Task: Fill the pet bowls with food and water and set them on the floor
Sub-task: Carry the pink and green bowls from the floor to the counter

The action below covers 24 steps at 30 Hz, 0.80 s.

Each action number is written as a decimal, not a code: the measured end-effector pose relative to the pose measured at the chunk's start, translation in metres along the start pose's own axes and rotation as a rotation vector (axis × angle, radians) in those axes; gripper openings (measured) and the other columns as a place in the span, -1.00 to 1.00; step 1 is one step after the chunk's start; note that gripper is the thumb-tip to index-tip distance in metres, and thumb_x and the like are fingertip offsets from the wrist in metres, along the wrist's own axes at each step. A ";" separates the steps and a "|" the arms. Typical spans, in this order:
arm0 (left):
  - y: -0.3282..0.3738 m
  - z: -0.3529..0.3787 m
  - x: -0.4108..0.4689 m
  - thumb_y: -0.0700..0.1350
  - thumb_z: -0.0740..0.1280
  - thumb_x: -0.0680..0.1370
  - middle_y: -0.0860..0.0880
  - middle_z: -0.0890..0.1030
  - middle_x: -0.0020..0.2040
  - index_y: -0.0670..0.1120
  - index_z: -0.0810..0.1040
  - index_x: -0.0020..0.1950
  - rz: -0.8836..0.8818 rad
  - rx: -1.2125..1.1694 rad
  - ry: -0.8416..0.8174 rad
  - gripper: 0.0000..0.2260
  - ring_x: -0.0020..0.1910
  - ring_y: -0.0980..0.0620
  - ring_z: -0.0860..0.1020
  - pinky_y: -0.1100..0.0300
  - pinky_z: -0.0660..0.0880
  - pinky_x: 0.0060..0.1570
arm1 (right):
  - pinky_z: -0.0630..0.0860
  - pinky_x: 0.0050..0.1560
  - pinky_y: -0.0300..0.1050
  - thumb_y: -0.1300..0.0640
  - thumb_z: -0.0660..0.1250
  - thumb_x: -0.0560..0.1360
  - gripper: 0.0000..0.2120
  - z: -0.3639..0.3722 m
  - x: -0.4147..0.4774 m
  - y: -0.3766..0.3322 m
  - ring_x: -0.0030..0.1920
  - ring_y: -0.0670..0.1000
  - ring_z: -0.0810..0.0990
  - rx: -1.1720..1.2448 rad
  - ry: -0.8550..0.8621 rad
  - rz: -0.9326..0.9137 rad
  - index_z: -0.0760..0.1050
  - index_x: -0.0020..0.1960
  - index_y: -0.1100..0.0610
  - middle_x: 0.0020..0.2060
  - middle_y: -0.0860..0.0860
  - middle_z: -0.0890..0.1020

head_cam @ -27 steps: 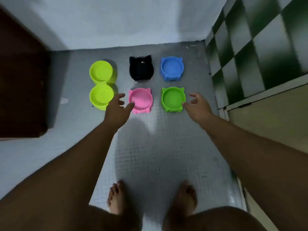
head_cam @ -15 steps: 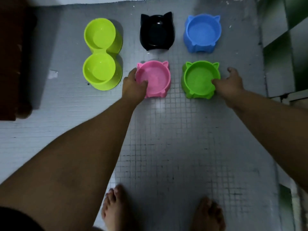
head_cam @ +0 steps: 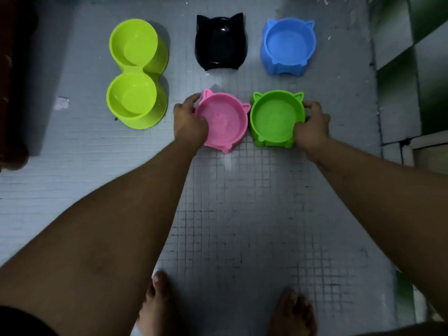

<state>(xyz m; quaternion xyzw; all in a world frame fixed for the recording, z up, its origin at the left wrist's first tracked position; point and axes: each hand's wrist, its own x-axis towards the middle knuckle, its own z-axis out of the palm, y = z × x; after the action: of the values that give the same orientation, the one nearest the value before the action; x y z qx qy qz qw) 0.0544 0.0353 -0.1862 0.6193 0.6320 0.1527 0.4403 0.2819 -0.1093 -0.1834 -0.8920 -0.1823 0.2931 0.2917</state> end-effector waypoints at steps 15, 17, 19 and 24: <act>0.043 -0.042 -0.026 -0.20 0.32 0.65 -0.08 0.55 0.33 -0.10 0.46 0.50 0.054 -0.459 -0.018 -0.60 0.24 0.00 0.53 0.14 0.59 0.05 | 0.51 0.29 0.28 0.44 0.15 0.59 -0.44 -0.058 -0.048 -0.048 0.25 0.22 0.60 0.468 -0.108 -0.001 0.30 0.55 0.12 0.30 0.15 0.58; 0.066 -0.060 -0.030 -0.18 0.32 0.65 -0.06 0.54 0.32 -0.07 0.43 0.52 0.013 -0.543 -0.025 -0.58 0.25 -0.07 0.56 0.03 0.61 0.00 | 0.54 0.25 0.24 0.41 0.15 0.62 -0.45 -0.077 -0.062 -0.071 0.25 0.18 0.59 0.548 -0.102 -0.022 0.29 0.56 0.08 0.27 0.09 0.59; 0.090 -0.082 -0.037 -0.20 0.30 0.66 -0.03 0.54 0.34 -0.07 0.44 0.52 0.019 -0.610 -0.041 -0.59 0.31 -0.14 0.55 -0.06 0.59 0.04 | 0.61 0.07 0.13 0.38 0.15 0.64 -0.46 -0.099 -0.078 -0.095 0.19 0.13 0.60 0.632 -0.114 -0.034 0.28 0.56 0.04 0.20 0.03 0.58; 0.163 -0.156 -0.086 -0.20 0.27 0.67 -0.07 0.58 0.33 -0.03 0.53 0.41 0.043 -0.696 -0.070 -0.69 0.22 -0.15 0.59 0.04 0.58 -0.22 | 0.61 -0.13 -0.05 0.32 0.19 0.65 -0.48 -0.172 -0.141 -0.165 0.13 0.06 0.57 0.723 -0.131 -0.049 0.28 0.55 -0.02 0.21 -0.02 0.55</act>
<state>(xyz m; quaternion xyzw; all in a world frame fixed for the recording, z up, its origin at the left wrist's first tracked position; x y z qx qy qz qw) 0.0302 0.0415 0.0536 0.4499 0.5135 0.3470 0.6430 0.2572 -0.1240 0.0918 -0.7060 -0.1063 0.3880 0.5828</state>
